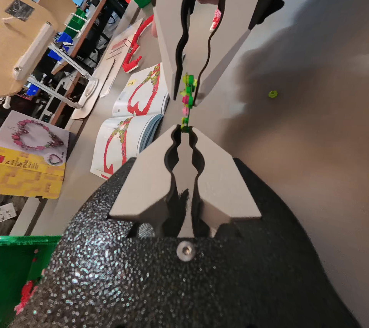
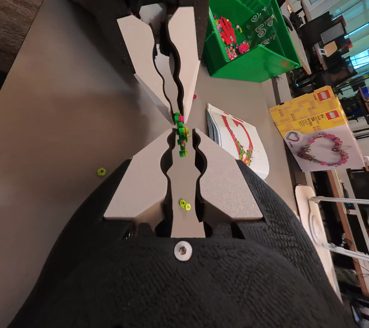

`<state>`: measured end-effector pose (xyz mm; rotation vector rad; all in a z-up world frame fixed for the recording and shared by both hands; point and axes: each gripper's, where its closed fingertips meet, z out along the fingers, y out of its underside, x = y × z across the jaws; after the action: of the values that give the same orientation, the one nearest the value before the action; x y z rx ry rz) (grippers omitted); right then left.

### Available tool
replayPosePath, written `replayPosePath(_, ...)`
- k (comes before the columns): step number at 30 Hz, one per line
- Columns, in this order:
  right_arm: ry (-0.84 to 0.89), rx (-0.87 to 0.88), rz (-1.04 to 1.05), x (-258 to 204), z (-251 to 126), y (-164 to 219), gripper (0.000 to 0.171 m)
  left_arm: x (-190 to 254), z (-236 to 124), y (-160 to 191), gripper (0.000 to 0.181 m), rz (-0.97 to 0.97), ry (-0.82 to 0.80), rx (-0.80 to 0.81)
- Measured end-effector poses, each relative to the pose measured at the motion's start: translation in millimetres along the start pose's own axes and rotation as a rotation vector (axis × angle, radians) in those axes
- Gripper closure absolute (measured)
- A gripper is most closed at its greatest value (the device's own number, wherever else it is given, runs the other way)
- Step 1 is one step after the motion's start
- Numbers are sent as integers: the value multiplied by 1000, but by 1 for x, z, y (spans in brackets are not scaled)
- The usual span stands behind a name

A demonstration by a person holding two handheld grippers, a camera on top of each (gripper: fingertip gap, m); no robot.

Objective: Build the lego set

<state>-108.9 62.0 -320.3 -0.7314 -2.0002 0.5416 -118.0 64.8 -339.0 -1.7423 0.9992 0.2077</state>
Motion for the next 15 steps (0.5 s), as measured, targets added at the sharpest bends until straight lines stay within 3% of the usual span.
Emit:
replayPosePath(11,-32,9,66,-5,-1,10,160,6,7,2,174,-65,78,-29)
replayPosePath(14,-29,9,77,-4,-2,13,160,2,6,-4,172,36,7,27)
replayPosePath(15,-17,6,68,-2,-3,14,160,-2,6,-7,154,72,-46,47)
